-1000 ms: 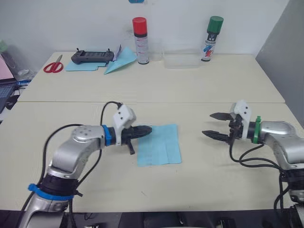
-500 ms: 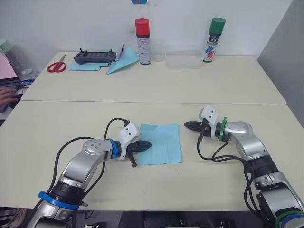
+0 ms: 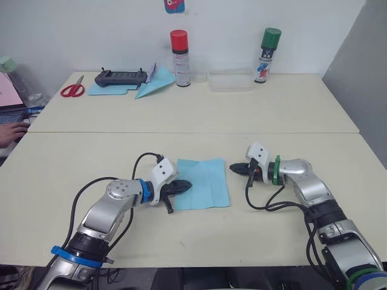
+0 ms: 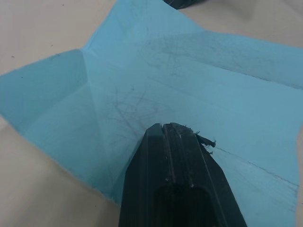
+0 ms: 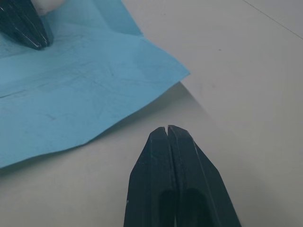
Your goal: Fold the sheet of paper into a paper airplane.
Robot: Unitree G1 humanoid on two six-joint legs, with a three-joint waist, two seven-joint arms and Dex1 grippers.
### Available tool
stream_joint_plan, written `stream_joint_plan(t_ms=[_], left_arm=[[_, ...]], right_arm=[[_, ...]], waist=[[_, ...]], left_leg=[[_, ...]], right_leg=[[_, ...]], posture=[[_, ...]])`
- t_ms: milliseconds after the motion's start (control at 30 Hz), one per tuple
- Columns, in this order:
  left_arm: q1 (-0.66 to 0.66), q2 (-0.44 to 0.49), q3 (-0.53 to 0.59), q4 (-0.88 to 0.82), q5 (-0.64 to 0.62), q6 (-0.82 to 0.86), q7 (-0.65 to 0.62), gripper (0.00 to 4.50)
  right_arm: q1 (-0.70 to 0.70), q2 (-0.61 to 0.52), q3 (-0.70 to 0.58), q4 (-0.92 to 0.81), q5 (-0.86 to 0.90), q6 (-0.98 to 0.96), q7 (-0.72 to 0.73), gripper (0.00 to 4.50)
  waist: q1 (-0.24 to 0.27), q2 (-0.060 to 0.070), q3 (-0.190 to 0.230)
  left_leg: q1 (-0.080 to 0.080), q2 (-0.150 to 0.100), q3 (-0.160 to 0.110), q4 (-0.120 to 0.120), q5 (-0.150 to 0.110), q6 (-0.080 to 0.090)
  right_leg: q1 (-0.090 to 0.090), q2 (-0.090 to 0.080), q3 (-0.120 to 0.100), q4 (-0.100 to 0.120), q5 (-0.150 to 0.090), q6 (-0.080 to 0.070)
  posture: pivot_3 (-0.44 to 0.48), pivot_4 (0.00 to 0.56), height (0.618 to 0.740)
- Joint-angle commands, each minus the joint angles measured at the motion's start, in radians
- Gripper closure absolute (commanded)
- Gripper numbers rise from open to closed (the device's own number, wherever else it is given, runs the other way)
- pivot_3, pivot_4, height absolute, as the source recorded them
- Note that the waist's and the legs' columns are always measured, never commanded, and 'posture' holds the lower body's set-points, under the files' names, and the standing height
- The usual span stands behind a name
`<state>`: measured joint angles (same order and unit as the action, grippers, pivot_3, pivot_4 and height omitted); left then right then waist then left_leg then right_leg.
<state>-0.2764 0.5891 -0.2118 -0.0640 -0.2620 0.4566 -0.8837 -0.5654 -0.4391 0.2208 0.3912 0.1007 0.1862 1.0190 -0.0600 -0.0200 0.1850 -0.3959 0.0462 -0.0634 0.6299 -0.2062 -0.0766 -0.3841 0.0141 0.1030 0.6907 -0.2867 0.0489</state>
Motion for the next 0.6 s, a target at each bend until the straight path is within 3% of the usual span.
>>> stream_joint_plan(t_ms=[33,367,600], left_arm=[[0.009,-0.014,-0.034,0.026,0.034,0.030,0.011,4.50],[0.020,-0.035,-0.012,0.015,0.025,0.037,0.026,4.50],[0.022,-0.036,-0.012,0.024,0.032,0.029,0.026,4.50]], right_arm=[[-0.007,0.017,0.025,-0.045,0.015,0.037,0.044,4.47],[0.049,-0.015,0.043,-0.177,0.074,0.214,0.152,4.47],[0.064,0.033,-0.018,-0.274,0.175,0.363,0.098,4.47]], waist=[[0.002,0.000,0.000],[0.006,0.001,-0.001],[0.005,0.001,-0.001]], left_leg=[[0.000,0.000,0.000,0.000,0.000,0.000],[-0.001,0.000,-0.001,0.000,0.000,0.000],[-0.001,0.000,-0.001,0.000,0.000,0.000]], right_leg=[[0.000,0.000,0.000,0.000,0.000,0.000],[0.000,0.000,-0.001,-0.002,0.000,0.000],[0.000,0.000,0.000,-0.002,0.000,0.000]], posture=[[0.000,0.150,0.740],[0.000,0.150,0.740],[0.000,0.150,0.740]])
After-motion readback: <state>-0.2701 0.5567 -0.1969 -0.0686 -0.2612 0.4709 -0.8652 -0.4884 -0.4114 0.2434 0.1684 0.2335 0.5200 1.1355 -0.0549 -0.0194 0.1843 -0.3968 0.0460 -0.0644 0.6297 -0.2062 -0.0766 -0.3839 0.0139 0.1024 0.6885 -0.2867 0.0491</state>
